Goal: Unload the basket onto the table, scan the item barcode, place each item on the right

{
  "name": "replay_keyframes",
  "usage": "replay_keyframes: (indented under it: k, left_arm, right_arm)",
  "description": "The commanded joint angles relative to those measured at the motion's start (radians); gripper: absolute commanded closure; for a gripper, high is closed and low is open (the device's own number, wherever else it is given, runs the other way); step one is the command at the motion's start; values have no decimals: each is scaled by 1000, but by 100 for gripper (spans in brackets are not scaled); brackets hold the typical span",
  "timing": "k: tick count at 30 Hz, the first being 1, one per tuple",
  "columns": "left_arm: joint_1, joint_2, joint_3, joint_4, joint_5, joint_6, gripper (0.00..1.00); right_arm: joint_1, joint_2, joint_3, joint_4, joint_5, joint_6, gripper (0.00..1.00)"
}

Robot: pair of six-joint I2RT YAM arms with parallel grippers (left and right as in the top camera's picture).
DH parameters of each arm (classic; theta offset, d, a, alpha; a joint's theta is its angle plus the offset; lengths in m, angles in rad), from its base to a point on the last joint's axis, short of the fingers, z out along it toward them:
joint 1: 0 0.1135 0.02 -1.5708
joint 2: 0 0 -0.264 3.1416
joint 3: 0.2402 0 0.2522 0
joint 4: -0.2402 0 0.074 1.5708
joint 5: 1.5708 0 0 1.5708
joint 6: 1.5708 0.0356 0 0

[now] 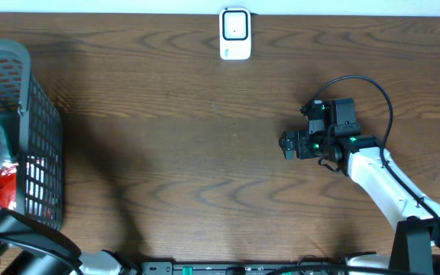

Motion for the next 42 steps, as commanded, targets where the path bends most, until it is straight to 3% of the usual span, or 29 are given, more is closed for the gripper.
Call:
replay_keyframes:
  k: [1, 17, 23, 42]
  left_arm:
    - [5, 51, -3, -14, -20, -115, 8]
    - [-71, 119, -3, 67, 8, -122, 4]
    - [-102, 119, -3, 111, 93, -123, 3]
    - [-177, 119, -3, 186, 54, -126, 3]
  right_arm:
    - [10, 4, -7, 5, -5, -13, 1]
    - [10, 9, -7, 6, -5, -21, 1]
    - [10, 11, -7, 10, -5, -21, 1]
    - [10, 14, -7, 12, -5, -21, 1]
